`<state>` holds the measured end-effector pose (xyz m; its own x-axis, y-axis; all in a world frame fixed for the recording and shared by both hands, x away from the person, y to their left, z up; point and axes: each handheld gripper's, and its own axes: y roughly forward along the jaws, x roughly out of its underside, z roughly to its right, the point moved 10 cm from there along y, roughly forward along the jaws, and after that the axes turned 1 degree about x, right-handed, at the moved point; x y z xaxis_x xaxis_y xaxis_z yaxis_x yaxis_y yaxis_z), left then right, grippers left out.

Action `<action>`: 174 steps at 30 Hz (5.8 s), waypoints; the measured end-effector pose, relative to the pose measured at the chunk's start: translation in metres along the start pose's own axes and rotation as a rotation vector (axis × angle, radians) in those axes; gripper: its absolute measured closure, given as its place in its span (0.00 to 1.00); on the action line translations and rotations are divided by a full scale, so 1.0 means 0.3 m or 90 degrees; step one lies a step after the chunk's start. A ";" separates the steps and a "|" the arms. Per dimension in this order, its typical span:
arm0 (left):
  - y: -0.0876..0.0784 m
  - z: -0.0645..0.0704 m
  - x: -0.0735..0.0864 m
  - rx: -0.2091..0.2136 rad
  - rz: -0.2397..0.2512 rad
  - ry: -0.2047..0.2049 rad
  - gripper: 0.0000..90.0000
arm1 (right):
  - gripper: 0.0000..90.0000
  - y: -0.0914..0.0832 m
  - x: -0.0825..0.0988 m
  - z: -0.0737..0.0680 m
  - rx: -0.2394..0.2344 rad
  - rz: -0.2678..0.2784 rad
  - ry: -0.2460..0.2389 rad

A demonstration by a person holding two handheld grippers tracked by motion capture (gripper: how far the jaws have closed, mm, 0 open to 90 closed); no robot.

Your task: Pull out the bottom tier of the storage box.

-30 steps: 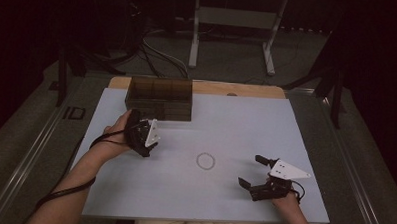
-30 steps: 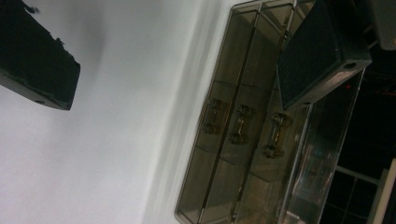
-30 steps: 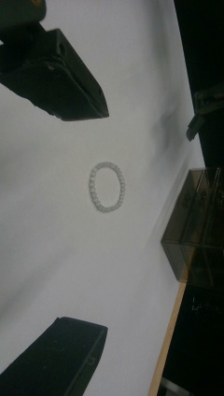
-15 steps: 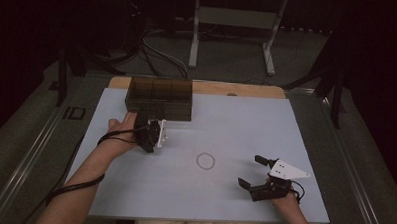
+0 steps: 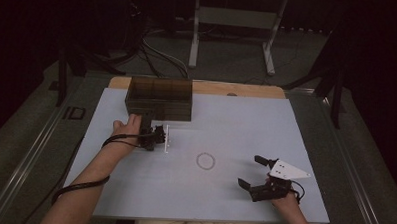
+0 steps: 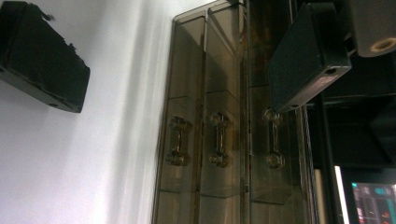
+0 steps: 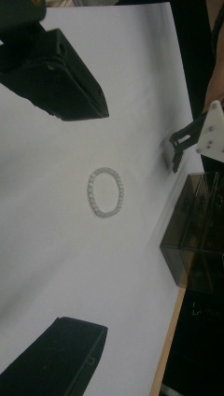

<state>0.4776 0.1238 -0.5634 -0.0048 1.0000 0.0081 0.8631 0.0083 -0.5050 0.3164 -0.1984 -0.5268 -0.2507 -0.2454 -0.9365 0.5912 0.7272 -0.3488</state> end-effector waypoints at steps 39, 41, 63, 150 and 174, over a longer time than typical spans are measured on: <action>0.149 0.039 -0.003 -0.058 -0.073 0.043 0.80 | 0.00 -0.004 -0.001 0.001 -0.006 0.000 0.006; 0.149 0.039 0.000 -0.055 -0.082 0.048 0.80 | 0.00 -0.004 -0.001 0.001 -0.006 0.000 0.005; 0.148 0.023 -0.021 -0.078 -0.106 0.039 0.91 | 0.00 -0.001 0.006 -0.005 -0.013 -0.010 0.002; -0.035 -0.007 0.116 0.459 0.064 -0.219 0.16 | 0.00 0.013 0.023 -0.002 -0.011 -0.029 0.005; -0.019 -0.103 0.129 0.478 0.127 -0.188 0.36 | 0.00 0.020 0.030 0.003 0.004 -0.034 0.008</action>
<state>0.4881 0.1624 -0.5333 -0.1102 0.9423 -0.3160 0.2958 -0.2725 -0.9156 0.3184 -0.1969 -0.5373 -0.2914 -0.2754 -0.9161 0.5811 0.7098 -0.3982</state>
